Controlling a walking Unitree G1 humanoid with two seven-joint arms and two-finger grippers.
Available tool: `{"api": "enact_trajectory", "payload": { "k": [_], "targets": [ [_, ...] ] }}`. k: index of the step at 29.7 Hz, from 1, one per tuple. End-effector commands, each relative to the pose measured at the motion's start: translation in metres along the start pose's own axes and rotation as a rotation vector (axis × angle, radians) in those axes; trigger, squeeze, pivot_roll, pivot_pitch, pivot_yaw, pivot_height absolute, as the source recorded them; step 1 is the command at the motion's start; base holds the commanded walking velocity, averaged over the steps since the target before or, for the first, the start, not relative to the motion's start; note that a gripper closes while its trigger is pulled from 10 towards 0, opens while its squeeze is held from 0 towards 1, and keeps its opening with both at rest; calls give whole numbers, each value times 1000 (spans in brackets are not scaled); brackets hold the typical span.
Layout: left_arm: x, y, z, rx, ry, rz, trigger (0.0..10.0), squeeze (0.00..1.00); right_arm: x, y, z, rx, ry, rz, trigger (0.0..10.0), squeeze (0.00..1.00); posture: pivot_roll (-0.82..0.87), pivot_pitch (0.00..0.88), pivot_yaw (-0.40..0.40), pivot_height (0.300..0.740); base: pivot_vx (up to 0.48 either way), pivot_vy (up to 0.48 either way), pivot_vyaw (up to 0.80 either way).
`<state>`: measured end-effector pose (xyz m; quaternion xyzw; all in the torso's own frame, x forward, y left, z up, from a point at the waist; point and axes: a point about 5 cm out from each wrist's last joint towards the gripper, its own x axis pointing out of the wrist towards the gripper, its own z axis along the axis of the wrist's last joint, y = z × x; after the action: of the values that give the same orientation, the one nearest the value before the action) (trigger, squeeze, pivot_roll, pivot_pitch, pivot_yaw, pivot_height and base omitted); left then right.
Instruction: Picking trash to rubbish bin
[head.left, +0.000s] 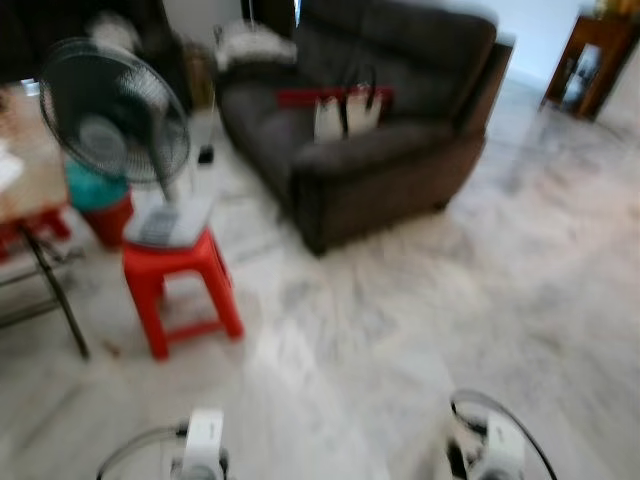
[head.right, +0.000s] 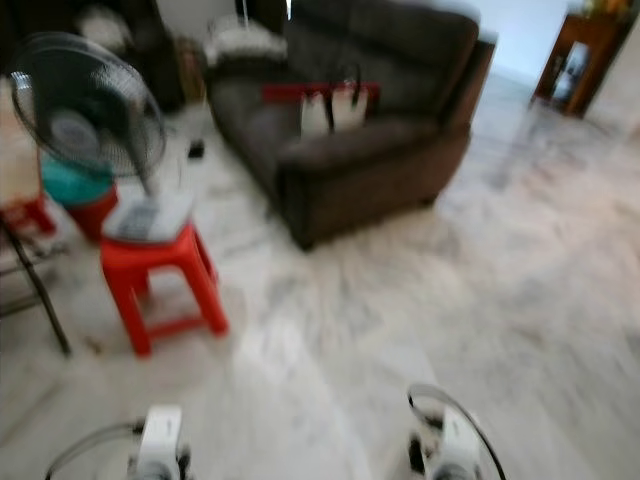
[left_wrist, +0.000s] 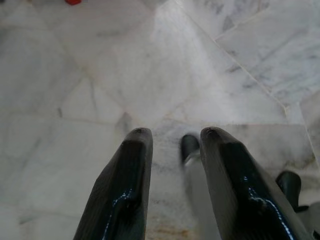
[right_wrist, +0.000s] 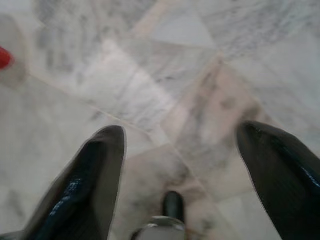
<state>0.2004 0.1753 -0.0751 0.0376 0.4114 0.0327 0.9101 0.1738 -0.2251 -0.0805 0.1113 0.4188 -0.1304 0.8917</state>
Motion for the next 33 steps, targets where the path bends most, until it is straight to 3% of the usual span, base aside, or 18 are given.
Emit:
{"api": "enact_trajectory", "payload": {
  "k": [1, 33],
  "targets": [
    [-1, 2, -4, 2, 16, 5, 10000, 0, 0, 1, 1, 9, -5, -1, 10000, 0, -126, 0, -39, 740, 0, 0, 800],
    [-2, -3, -8, 12, 24, -9, 10000, 0, 1, 3, 7, 3, -37, 0, 10000, 0, -141, 0, -30, 740, 0, 0, 800]
  ]
}}
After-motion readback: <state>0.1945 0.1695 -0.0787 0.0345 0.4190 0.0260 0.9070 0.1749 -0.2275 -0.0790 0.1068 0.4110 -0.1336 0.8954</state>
